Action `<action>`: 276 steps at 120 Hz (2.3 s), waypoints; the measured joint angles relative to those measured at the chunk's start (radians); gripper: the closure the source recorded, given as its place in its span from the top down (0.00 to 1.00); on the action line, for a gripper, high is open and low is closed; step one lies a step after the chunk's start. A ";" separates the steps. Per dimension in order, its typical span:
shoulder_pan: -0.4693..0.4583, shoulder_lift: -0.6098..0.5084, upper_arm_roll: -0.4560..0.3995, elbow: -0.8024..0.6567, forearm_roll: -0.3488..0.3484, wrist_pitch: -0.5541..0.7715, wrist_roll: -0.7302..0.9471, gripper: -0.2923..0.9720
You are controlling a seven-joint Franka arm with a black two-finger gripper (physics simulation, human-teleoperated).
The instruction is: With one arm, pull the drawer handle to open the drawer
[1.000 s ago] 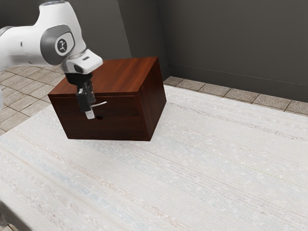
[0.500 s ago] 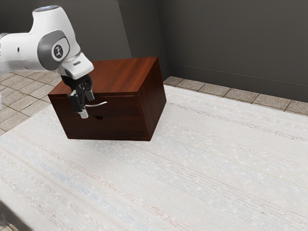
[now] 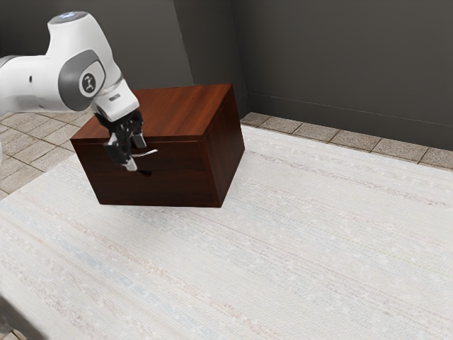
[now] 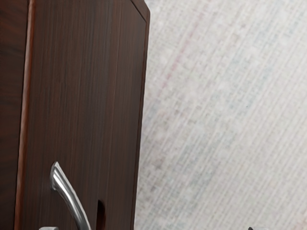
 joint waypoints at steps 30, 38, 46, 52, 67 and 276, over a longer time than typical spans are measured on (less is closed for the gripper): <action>-0.002 -0.039 0.000 -0.066 0.001 0.037 0.028 0.58; -0.001 -0.043 0.000 -0.078 0.001 0.048 0.033 0.57; -0.002 -0.044 0.000 -0.084 0.003 0.056 0.038 0.57; -0.001 -0.044 0.000 -0.086 0.004 0.060 0.041 0.57; 0.003 -0.045 0.001 -0.093 0.005 0.068 0.047 0.57; 0.016 -0.445 -0.040 -0.578 0.060 0.133 -0.090 0.55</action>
